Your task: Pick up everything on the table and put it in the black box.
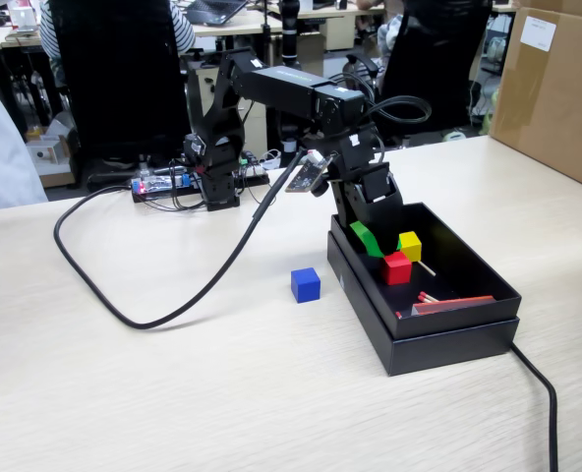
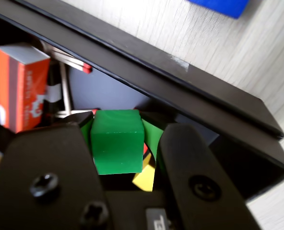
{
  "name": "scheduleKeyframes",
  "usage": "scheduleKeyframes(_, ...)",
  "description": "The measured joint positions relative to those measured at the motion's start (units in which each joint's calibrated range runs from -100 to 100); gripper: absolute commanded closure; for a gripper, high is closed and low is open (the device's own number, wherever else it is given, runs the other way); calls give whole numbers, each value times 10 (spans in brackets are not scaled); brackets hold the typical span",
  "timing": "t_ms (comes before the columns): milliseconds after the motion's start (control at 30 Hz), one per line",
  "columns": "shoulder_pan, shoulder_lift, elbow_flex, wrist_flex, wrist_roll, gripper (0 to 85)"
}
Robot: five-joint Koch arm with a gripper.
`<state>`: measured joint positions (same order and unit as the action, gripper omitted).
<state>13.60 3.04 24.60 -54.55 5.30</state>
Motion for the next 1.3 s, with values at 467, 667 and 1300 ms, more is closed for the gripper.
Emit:
scheduleKeyframes(467,6,41,5,-36,6,400)
scheduleKeyframes(667,-1,-115,-57,-39,6,400)
scheduleKeyframes(1300,-85,-702,-606,158,11,398)
